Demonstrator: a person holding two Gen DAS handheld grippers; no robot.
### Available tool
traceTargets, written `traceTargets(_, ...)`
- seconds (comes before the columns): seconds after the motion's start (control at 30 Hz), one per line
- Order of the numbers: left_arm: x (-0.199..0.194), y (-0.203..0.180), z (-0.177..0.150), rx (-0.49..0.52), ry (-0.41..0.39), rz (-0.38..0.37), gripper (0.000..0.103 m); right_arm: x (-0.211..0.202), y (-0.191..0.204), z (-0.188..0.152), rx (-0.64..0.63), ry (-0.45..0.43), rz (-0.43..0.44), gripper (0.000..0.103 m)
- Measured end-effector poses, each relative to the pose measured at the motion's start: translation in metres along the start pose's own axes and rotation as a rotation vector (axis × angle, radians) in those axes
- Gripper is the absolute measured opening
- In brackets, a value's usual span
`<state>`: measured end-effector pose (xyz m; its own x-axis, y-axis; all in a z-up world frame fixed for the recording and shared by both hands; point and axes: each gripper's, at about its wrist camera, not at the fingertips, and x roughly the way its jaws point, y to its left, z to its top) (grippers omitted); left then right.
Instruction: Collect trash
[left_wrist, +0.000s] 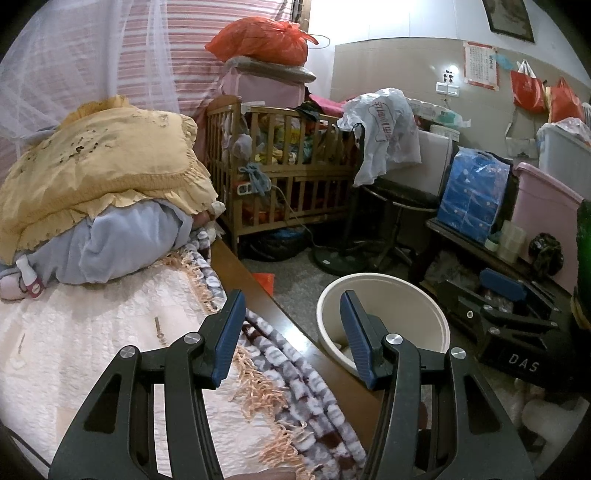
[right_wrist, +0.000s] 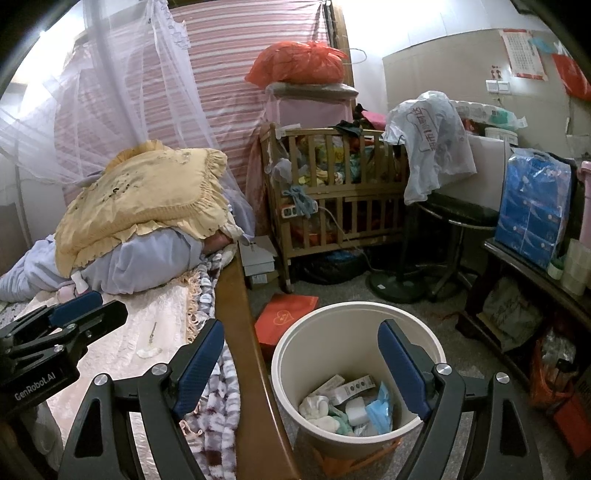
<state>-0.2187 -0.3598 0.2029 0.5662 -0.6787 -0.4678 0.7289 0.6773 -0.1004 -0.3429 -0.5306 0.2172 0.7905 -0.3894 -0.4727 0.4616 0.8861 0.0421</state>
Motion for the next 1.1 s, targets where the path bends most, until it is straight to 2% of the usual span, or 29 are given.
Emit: traceTargets(1.1,0.0057,-0.0084,-0.0042,-0.009,0.016,-0.020,0.052,0.0047,-0.0092,0.0006,0.005,0.009,-0.002,0.084)
